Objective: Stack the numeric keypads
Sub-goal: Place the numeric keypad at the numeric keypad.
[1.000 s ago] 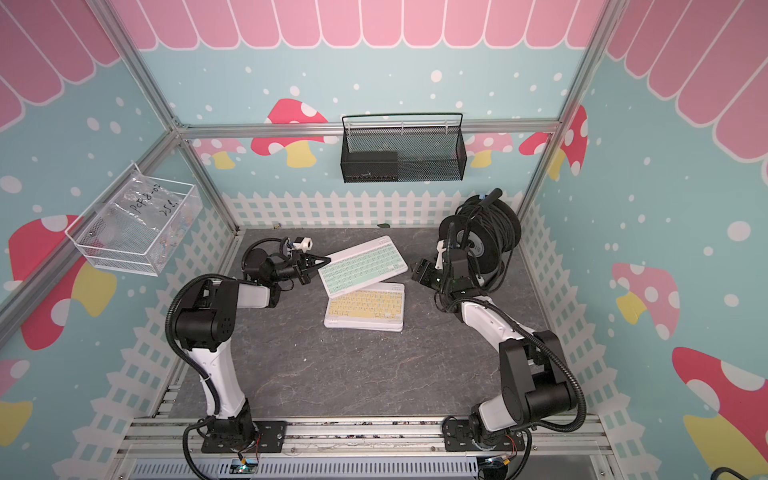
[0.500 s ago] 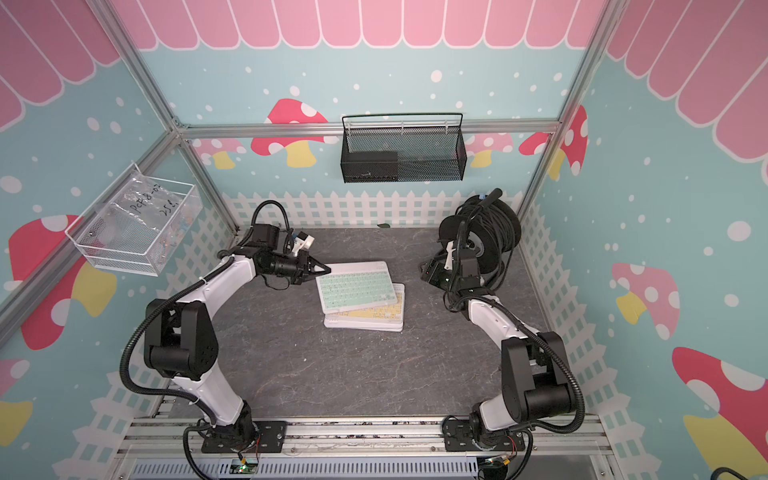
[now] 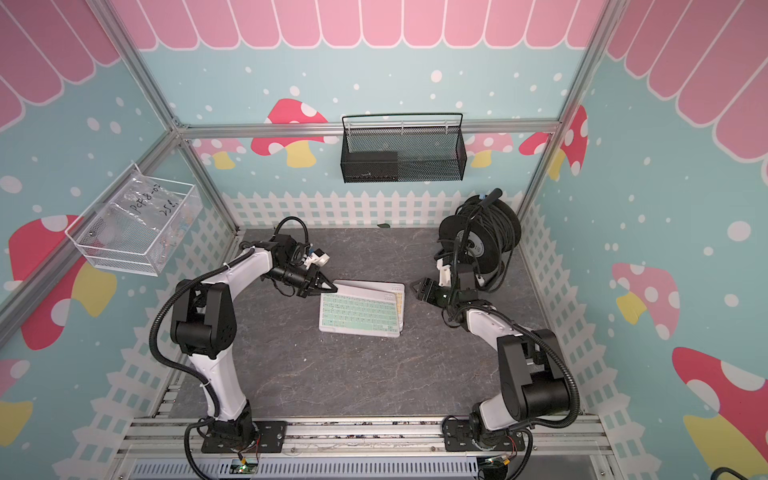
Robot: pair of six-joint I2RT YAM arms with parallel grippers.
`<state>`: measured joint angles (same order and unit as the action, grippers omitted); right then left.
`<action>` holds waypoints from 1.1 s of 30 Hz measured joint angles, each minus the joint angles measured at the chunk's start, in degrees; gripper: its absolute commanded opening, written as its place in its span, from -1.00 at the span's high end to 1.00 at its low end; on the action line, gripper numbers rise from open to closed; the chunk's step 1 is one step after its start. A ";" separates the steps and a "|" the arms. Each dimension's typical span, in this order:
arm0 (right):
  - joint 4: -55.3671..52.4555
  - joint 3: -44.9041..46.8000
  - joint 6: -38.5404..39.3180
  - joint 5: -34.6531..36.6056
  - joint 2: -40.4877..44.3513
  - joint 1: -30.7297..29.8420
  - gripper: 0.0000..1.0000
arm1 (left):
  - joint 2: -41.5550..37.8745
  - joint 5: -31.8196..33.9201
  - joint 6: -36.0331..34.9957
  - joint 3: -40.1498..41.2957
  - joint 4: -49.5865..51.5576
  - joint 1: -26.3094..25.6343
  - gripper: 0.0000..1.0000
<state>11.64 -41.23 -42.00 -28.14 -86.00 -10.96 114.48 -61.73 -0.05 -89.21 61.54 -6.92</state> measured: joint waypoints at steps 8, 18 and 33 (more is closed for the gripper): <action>3.78 4.63 -3.76 -1.03 -0.37 -5.53 -0.54 | 6.88 -0.31 -3.15 -11.15 4.37 0.00 0.99; 6.29 4.63 -6.54 1.29 -2.93 -9.03 -0.53 | 14.56 -0.83 -10.03 -18.64 13.35 -0.31 0.93; 6.88 4.63 -9.62 4.37 -4.42 -11.67 -0.52 | 20.37 0.33 -9.97 -29.59 15.87 -1.16 0.81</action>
<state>18.52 -36.60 -51.62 -23.77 -90.41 -22.63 134.85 -61.41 -10.02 -118.80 77.41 -8.08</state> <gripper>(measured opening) 0.763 0.092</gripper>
